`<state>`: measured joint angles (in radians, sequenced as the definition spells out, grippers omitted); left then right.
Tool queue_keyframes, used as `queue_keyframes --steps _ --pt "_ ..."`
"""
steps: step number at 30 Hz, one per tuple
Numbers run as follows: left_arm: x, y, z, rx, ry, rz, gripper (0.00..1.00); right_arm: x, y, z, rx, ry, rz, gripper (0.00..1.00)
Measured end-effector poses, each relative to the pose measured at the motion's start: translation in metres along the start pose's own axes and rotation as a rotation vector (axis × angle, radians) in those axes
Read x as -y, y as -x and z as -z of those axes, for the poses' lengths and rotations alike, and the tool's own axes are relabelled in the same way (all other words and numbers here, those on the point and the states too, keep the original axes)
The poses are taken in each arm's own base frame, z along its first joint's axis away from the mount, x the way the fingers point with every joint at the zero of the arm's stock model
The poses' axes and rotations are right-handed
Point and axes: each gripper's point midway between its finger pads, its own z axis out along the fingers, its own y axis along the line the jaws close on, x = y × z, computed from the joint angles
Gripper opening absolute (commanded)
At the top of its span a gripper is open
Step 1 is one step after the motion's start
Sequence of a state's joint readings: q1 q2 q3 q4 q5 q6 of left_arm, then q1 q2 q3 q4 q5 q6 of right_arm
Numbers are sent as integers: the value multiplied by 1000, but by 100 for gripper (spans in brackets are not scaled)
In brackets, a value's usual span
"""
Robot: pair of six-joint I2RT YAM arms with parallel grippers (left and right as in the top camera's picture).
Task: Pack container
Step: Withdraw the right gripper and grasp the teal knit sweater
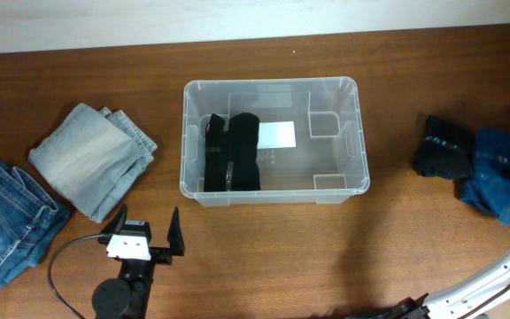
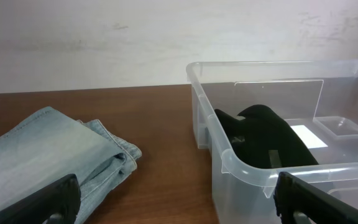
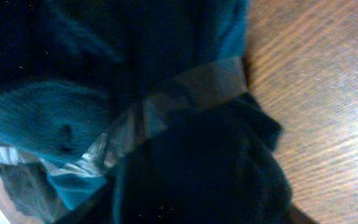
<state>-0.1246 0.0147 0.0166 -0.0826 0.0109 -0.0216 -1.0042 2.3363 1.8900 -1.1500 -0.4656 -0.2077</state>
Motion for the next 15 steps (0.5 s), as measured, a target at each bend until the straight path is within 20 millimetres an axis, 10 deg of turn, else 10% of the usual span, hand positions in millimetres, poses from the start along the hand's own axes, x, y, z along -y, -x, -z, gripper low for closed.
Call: queue_keyframes --steps 6,15 --pt "0 0 0 0 0 0 100 -4 -1 1 0 23 -5 12" --pt "0 0 0 0 0 0 99 -9 -1 10 -3 11 -45 6"
